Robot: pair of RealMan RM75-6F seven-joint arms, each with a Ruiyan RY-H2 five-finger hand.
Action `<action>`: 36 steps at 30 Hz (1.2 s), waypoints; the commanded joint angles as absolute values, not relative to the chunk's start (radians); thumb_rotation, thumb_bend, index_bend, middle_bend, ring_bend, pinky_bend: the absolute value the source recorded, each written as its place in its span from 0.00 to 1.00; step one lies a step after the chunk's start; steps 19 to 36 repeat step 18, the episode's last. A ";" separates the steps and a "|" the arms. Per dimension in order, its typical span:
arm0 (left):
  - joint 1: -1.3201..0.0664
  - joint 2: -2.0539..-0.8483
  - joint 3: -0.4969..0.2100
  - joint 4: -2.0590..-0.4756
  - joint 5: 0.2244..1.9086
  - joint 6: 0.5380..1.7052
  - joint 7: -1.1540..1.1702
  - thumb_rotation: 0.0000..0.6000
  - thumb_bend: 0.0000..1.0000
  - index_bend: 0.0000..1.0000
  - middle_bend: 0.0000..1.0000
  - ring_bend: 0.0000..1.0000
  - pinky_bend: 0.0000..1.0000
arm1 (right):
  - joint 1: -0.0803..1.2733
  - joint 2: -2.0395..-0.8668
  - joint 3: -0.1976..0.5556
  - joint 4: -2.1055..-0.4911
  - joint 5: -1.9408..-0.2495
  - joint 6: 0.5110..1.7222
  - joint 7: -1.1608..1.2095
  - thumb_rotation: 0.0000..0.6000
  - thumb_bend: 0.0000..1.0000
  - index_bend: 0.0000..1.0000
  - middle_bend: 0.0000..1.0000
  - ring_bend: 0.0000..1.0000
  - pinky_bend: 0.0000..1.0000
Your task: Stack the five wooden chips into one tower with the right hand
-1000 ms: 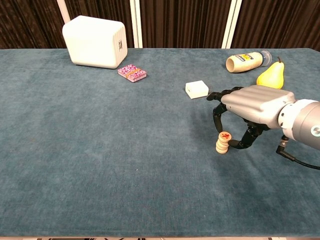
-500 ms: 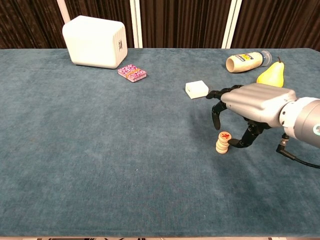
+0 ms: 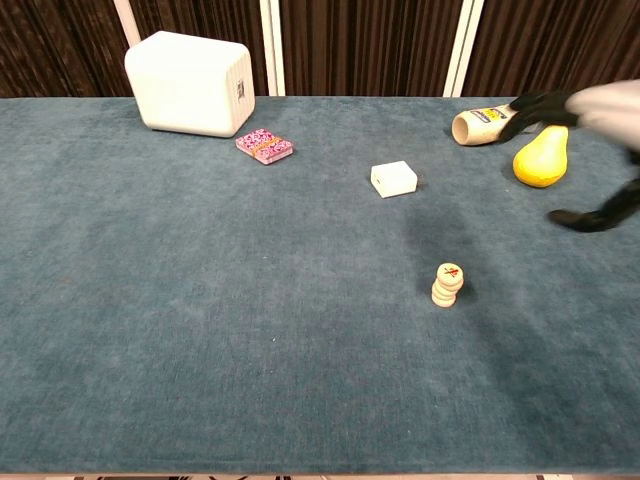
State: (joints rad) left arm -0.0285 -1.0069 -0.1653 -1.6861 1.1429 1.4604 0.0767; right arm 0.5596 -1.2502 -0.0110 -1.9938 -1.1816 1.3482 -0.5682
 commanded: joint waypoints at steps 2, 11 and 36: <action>-0.030 -1.009 -0.162 -1.690 1.149 1.462 0.083 1.00 0.09 0.00 0.00 0.00 0.07 | 0.361 -1.118 -0.166 -1.965 -1.504 1.548 -0.349 1.00 0.36 0.16 0.00 0.00 0.00; -0.029 -1.011 -0.159 -1.688 1.159 1.467 0.079 1.00 0.09 0.00 0.00 0.00 0.07 | 0.171 -1.181 -0.184 -1.727 -1.618 1.759 -0.249 1.00 0.36 0.15 0.00 0.00 0.00; -0.030 -1.012 -0.157 -1.689 1.168 1.468 0.082 1.00 0.09 0.00 0.00 0.00 0.07 | 0.143 -1.183 -0.145 -1.683 -1.604 1.753 -0.222 1.00 0.36 0.15 0.00 0.00 0.00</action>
